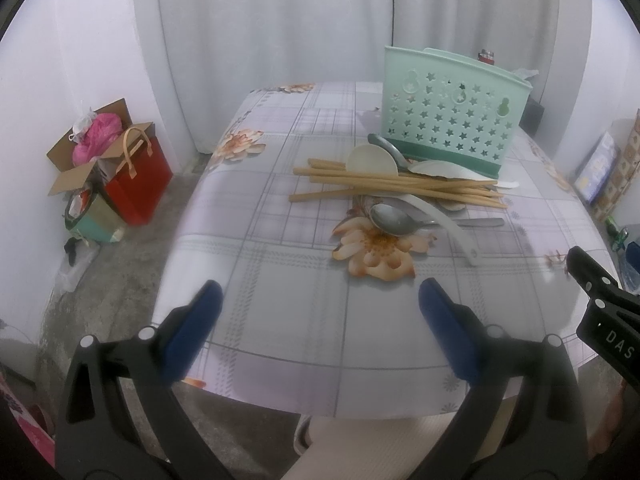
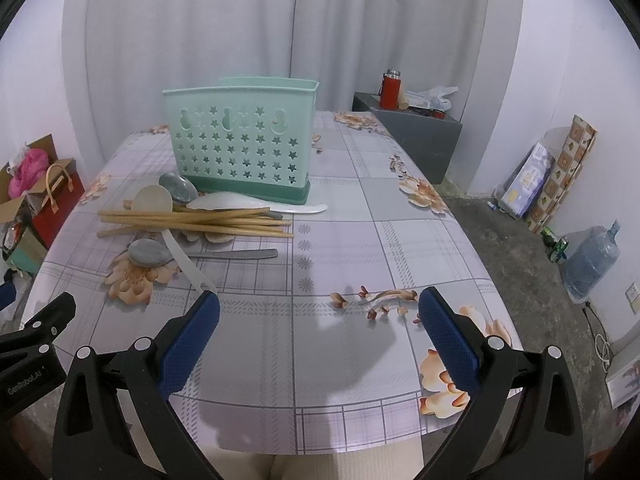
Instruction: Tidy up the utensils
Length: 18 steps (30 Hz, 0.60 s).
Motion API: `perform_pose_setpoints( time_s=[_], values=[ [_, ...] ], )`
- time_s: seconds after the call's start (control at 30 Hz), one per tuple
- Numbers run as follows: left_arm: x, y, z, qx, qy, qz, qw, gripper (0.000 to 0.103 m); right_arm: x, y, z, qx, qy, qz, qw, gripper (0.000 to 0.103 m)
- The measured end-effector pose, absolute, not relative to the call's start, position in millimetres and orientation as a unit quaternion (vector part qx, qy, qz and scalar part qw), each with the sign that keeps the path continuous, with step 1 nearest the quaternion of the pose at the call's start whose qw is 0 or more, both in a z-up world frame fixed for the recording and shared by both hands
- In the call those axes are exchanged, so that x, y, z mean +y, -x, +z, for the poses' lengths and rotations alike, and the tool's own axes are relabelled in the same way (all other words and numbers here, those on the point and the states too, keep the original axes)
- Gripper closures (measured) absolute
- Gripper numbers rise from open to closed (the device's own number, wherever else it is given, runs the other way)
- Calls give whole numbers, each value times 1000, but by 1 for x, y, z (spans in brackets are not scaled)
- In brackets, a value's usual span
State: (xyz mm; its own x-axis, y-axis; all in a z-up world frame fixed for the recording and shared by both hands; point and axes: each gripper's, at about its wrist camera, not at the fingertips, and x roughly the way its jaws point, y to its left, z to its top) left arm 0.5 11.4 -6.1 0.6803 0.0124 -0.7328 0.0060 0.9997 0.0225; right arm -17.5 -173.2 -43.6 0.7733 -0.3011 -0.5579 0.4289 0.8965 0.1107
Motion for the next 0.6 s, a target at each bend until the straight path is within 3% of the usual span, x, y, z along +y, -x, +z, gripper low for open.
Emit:
perform_pose_setpoints(
  time_s=[0.6],
  values=[
    [13,-1,-6,400,-12,3,916,9,-174,16,-43,272,-112,-200,934,6]
  ],
)
